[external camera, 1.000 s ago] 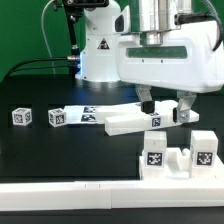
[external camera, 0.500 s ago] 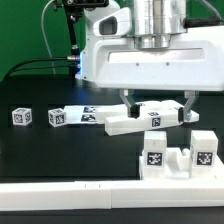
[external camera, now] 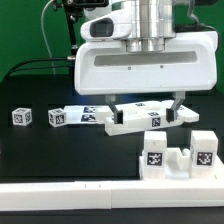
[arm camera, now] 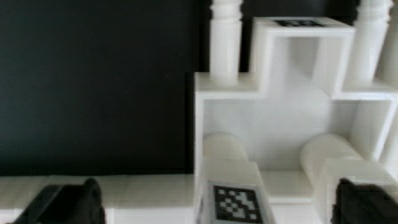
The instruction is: Assemble chair
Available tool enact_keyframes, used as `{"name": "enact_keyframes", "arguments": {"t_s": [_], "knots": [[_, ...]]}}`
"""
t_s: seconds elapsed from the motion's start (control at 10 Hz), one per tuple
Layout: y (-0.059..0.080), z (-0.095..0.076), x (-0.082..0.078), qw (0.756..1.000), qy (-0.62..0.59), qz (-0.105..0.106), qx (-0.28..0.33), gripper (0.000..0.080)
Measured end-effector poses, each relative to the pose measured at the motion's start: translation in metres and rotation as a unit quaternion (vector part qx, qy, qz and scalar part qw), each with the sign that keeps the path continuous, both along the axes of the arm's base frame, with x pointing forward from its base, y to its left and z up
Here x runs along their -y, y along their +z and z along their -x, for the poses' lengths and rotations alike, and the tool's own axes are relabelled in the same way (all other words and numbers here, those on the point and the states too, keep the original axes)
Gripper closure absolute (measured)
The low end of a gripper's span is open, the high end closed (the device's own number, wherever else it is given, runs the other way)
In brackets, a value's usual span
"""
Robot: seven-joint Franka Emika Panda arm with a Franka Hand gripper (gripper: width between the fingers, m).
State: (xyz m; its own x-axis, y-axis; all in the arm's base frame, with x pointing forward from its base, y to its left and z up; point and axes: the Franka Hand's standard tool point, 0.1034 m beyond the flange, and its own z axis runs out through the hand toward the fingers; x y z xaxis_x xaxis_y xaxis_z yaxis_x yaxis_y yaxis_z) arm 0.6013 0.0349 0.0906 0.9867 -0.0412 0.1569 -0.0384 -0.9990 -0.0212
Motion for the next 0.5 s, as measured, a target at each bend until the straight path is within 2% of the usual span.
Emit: {"name": "enact_keyframes", "arguments": {"t_s": [0.2, 0.3, 0.4, 0.5], "knots": [[-0.002, 0.0002, 0.0015, 1.0, -0.006, 0.002, 0.012, 0.0151], [-0.0072, 0.0045, 0.001, 1.0, -0.006, 0.003, 0.01, 0.0151], [-0.0098, 0.0024, 0.003, 0.999, -0.006, 0.012, 0.032, 0.0151], [-0.0102, -0.0015, 0.0079, 0.996, -0.003, 0.031, 0.08, 0.0151]]}}
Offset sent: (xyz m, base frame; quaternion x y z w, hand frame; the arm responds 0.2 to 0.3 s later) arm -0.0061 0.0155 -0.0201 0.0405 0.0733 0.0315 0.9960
